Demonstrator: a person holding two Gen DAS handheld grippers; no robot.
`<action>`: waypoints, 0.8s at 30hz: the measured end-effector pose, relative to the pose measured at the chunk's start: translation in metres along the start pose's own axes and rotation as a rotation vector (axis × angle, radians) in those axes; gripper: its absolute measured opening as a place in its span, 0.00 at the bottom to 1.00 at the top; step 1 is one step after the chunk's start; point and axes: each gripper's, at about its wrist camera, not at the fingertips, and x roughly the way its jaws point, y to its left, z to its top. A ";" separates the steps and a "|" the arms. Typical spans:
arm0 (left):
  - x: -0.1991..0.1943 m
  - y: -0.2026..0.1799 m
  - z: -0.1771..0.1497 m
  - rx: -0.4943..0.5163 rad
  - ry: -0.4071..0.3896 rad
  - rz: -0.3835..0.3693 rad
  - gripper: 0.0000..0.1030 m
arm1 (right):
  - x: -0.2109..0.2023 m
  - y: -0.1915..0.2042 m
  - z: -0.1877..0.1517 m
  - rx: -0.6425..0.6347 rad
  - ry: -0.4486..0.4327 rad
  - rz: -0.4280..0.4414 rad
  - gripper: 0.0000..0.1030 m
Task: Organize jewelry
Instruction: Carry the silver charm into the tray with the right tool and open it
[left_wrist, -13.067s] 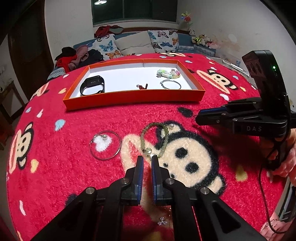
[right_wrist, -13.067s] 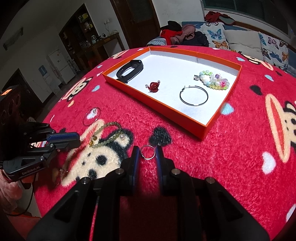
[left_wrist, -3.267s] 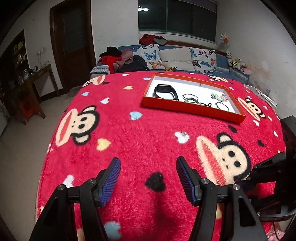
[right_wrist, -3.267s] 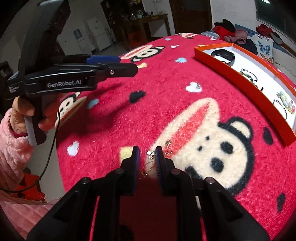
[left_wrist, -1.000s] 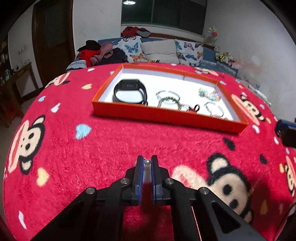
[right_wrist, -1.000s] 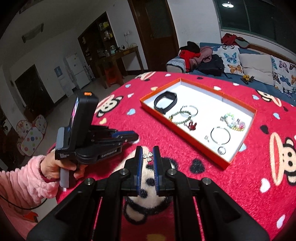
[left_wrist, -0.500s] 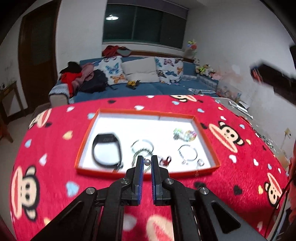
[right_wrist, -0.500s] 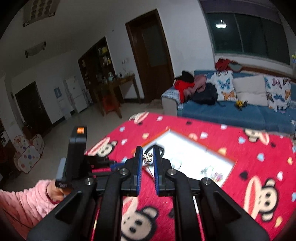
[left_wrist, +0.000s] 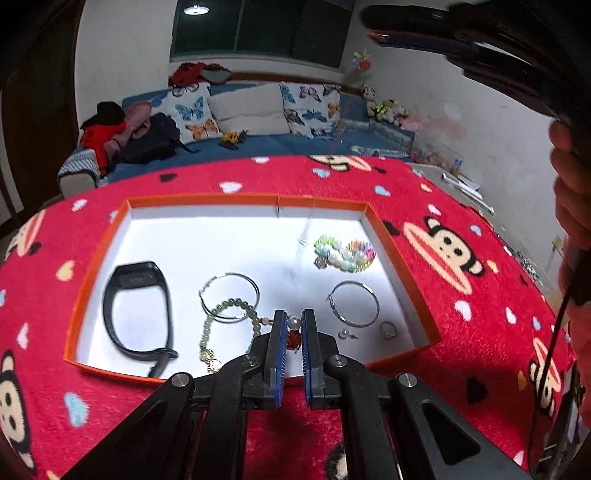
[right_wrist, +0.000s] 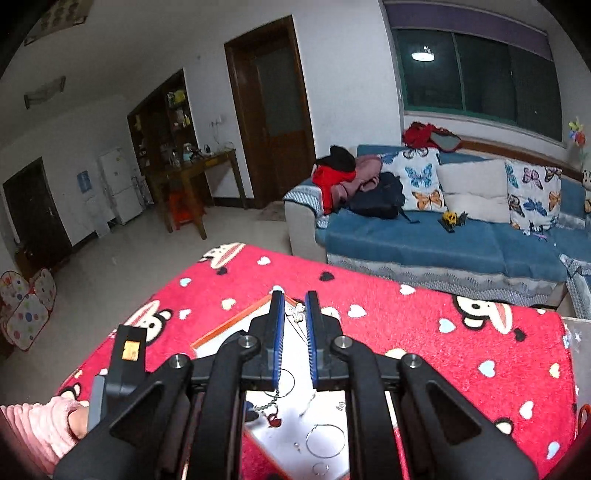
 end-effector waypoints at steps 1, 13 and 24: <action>0.004 0.000 -0.001 0.001 0.006 -0.002 0.07 | 0.005 -0.001 0.000 -0.002 0.008 -0.006 0.11; 0.022 -0.005 -0.007 0.011 0.038 -0.006 0.08 | 0.053 -0.014 -0.031 0.041 0.148 -0.018 0.12; 0.030 -0.004 -0.008 0.015 0.064 0.007 0.09 | 0.082 -0.019 -0.071 0.114 0.267 0.007 0.14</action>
